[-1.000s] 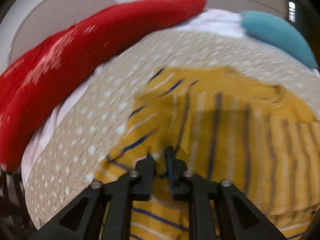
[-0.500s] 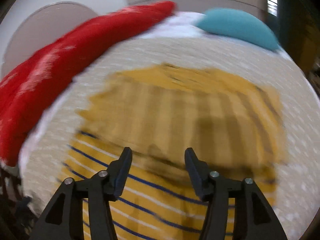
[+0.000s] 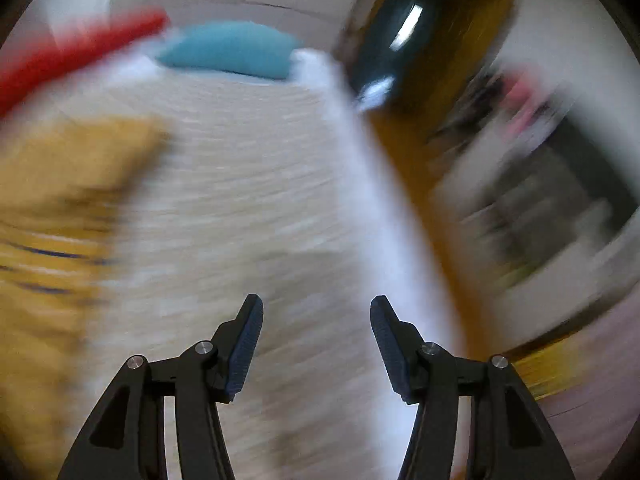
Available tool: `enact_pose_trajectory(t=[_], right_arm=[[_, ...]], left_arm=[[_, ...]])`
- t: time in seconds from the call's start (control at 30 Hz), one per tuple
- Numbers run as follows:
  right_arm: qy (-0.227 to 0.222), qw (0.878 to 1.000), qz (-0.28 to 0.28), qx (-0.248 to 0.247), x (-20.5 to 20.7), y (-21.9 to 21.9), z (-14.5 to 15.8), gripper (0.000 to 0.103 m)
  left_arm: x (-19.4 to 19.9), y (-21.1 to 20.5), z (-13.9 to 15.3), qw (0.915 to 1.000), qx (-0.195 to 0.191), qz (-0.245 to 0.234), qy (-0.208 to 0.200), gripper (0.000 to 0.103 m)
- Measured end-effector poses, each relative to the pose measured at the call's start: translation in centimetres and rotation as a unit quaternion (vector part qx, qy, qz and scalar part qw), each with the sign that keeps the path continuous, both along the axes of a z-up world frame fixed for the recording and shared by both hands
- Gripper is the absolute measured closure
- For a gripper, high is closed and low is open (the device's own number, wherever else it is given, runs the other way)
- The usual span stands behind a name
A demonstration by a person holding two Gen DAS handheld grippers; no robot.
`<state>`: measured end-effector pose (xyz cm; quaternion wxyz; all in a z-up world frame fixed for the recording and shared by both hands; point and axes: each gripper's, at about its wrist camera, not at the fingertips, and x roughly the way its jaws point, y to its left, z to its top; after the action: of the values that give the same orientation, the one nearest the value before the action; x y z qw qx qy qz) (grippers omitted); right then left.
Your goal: Fold small clothes
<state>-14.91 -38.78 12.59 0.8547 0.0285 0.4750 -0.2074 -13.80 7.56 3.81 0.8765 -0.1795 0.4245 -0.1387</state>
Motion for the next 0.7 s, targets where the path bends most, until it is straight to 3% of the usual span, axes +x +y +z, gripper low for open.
enact_pose_trajectory(t=[0.03, 0.07, 0.1, 0.17, 0.23, 0.27, 0.43, 0.47, 0.6, 0.63, 0.7], right_arm=[[-0.027, 0.996, 0.015, 0.089, -1.2, 0.4, -0.6, 0.042], [-0.05, 0.983, 0.03, 0.173, -2.3, 1.0, -1.6, 0.042], [-0.062, 0.969, 0.047, 0.234, -3.0, 1.9, -2.9, 0.042], [-0.06, 0.947, 0.082, 0.304, -3.6, 4.6, -5.8, 0.042], [-0.056, 0.931, 0.112, 0.344, -3.5, 7.3, -8.1, 0.042], [-0.053, 0.925, 0.124, 0.356, -3.4, 8.5, -9.0, 0.042], [-0.076, 0.909, 0.155, 0.38, -2.5, 12.9, -10.5, 0.04], [-0.083, 0.9, 0.156, 0.399, -2.3, 12.8, -10.6, 0.04], [-0.102, 0.84, 0.158, 0.509, -2.1, 13.0, -12.3, 0.04], [-0.104, 0.834, 0.155, 0.52, -2.1, 13.3, -12.4, 0.041], [-0.109, 0.833, 0.158, 0.519, -2.8, 13.6, -12.9, 0.043]], left_arm=[[0.4, -0.1, -0.5, 0.9997, -0.018, -0.002, 0.017, 0.003], [0.6, -0.3, -0.7, 0.9992, -0.031, -0.001, 0.027, 0.003], [0.8, -0.5, -0.7, 0.999, -0.035, 0.001, 0.03, 0.003], [1.1, -0.6, -0.3, 0.9977, -0.056, -0.004, 0.037, 0.01], [1.7, -0.9, -0.4, 0.9923, -0.106, -0.021, 0.061, 0.045], [2.1, -1.2, -0.6, 0.9904, -0.117, -0.022, 0.071, 0.05], [1.5, -2.6, -1.5, 0.9911, -0.115, 0.002, 0.068, 0.051], [1.1, -2.6, -1.5, 0.9915, -0.115, 0.003, 0.062, 0.051], [-0.2, -2.3, -1.9, 0.991, -0.124, -0.007, 0.049, 0.048], [-0.6, -2.2, -2.0, 0.9905, -0.129, -0.011, 0.046, 0.045], [-1.5, -2.1, -2.0, 0.9906, -0.13, -0.017, 0.038, 0.037]])
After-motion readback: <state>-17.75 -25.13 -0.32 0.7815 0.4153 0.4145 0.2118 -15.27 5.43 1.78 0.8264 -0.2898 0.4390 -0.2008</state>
